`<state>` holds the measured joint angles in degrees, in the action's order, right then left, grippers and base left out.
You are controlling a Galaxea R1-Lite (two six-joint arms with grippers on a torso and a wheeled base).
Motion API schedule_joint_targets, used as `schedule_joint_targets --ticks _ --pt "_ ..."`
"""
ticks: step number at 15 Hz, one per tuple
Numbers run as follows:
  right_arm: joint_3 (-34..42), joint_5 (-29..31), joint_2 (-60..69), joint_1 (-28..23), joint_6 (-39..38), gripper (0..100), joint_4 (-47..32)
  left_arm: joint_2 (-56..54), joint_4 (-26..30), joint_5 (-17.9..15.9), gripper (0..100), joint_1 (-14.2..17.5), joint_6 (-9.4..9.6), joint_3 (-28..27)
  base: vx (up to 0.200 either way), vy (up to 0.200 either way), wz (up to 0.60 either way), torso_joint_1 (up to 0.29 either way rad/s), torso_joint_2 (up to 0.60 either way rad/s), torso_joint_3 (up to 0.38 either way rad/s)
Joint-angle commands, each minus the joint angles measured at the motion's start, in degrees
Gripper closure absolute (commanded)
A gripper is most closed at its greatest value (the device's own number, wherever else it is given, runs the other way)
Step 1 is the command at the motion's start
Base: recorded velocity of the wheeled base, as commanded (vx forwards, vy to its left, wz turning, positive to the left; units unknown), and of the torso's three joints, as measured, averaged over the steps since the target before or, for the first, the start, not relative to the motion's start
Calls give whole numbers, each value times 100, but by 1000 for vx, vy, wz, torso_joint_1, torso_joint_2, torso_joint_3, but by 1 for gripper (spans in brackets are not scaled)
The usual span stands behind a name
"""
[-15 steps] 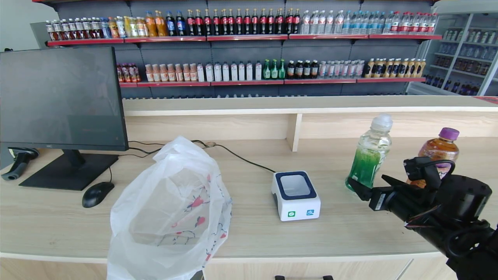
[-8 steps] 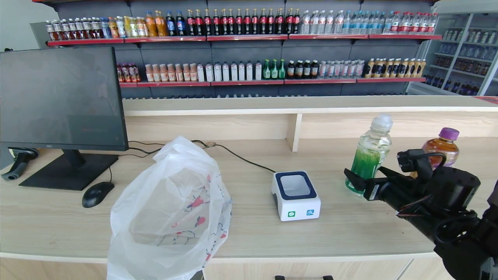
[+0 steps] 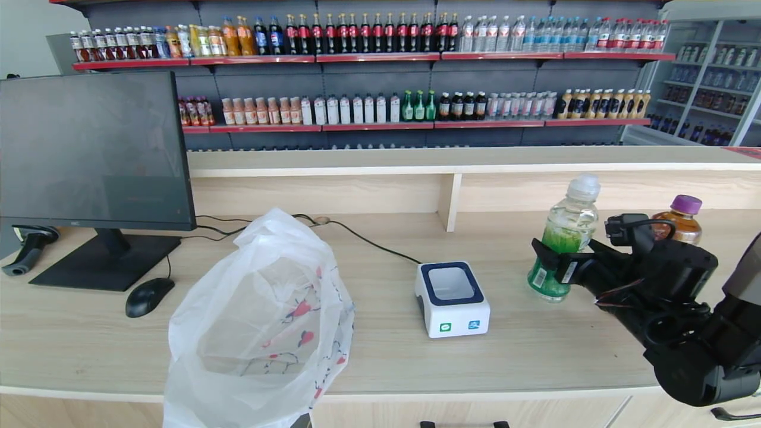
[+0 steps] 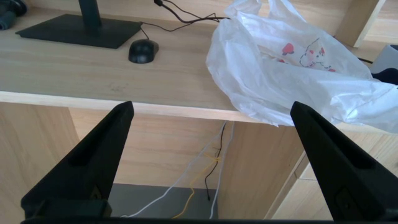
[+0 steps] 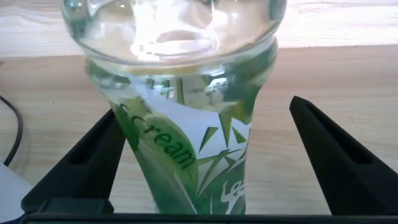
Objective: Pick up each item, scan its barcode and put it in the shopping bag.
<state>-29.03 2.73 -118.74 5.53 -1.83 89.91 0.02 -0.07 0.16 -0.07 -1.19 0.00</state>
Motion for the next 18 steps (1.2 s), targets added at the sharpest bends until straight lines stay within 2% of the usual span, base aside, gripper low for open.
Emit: schedule_joint_targets --ticks 1,13,14,18 --pt "-332 61 -194 35 -11 0 9 -2 -1 2 0 -1 -4 0 0 0 0 0 0 0" --pt "-464 61 -405 71 -221 0 9 -2 -1 2 0 -1 -4 0 0 0 0 0 0 0" --pt "-464 61 -405 71 -230 100 9 -2 -1 2 0 -1 -4 0 0 0 0 0 0 0" --pt "-481 61 -378 62 -292 100 9 -2 -1 2 0 -1 -12 0 0 0 0 0 0 0"
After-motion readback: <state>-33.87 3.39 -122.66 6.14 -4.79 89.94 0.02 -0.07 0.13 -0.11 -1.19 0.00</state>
